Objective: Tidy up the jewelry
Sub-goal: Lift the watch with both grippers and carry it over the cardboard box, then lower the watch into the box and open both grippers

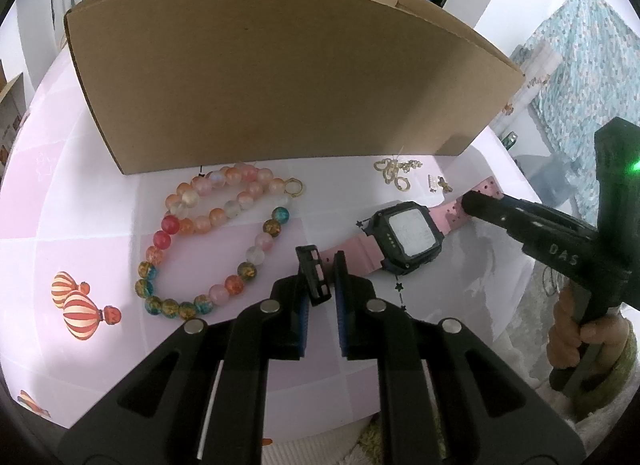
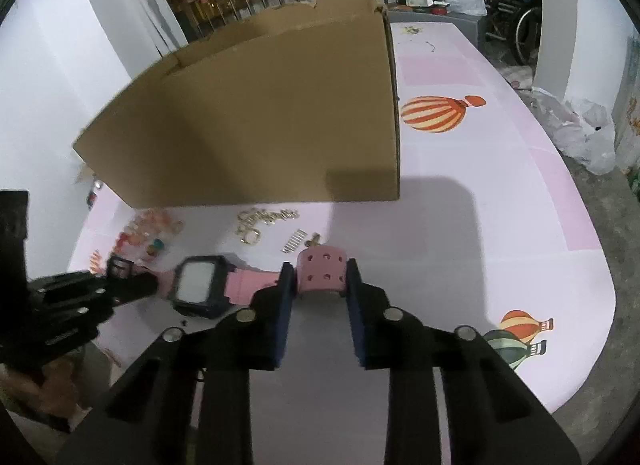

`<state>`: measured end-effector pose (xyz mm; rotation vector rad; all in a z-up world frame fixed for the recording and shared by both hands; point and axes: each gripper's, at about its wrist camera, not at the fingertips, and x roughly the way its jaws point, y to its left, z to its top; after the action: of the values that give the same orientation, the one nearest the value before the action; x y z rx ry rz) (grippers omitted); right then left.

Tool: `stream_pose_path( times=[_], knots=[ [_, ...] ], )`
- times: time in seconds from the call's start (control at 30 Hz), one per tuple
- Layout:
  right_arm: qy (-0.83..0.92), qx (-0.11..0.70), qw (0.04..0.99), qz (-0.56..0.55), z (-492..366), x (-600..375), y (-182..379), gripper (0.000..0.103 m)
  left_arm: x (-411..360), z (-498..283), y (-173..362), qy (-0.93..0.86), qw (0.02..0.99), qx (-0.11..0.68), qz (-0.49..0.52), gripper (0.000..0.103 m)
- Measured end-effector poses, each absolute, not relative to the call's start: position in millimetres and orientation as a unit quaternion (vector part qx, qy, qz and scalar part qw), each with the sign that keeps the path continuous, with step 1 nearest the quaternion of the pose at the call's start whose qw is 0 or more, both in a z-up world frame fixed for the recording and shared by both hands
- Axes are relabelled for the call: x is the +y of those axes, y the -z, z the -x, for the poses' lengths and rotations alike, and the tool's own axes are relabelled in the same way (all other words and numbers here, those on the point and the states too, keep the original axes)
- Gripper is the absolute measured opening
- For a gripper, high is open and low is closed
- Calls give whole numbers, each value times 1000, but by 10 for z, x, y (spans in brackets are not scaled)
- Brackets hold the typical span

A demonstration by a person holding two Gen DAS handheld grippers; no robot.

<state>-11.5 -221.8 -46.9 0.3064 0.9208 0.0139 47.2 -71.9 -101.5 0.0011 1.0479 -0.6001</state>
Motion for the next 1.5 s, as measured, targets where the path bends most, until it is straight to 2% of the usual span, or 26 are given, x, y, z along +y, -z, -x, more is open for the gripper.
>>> stream_pose_path(
  times=[0.17, 0.4, 0.57, 0.7, 0.83, 0.93, 1.1, 1.3, 1.4, 1.5],
  knots=[
    [-34, 418, 893, -165, 183, -2221, 307, 15, -644, -430, 919, 287, 833, 474, 10, 5],
    [-60, 386, 908, -154, 272, -2144, -32, 15, -568, -335, 670, 295, 846, 444, 5, 5],
    [-95, 354, 918, -152, 216, -2122, -471, 15, -463, -339, 251, 320, 850, 419, 18, 5],
    [-131, 323, 931, -110, -117, -2081, -968, 15, -426, -557, -237, 334, 862, 382, 13, 5],
    [-143, 333, 927, -92, -736, -2139, -1196, 15, -498, -1046, -565, 330, 866, 375, 10, 5],
    [-139, 373, 912, -94, -1315, -2200, -1133, 15, -635, -1538, -606, 320, 859, 400, 4, 5],
    [-120, 464, 872, -99, -2145, -2234, -776, 15, -929, -2370, -335, 269, 843, 465, -31, 5],
    [-88, 519, 845, -88, -2529, -2214, -415, 15, -1158, -2881, 31, 226, 818, 525, -65, 5],
    [-73, 542, 832, -96, -2638, -2249, -250, 21, -1247, -3021, 132, 209, 815, 534, -85, 5],
    [-60, 549, 830, -84, -2602, -2285, -195, 26, -1285, -3077, 197, 199, 811, 542, -96, 10]
  ],
)
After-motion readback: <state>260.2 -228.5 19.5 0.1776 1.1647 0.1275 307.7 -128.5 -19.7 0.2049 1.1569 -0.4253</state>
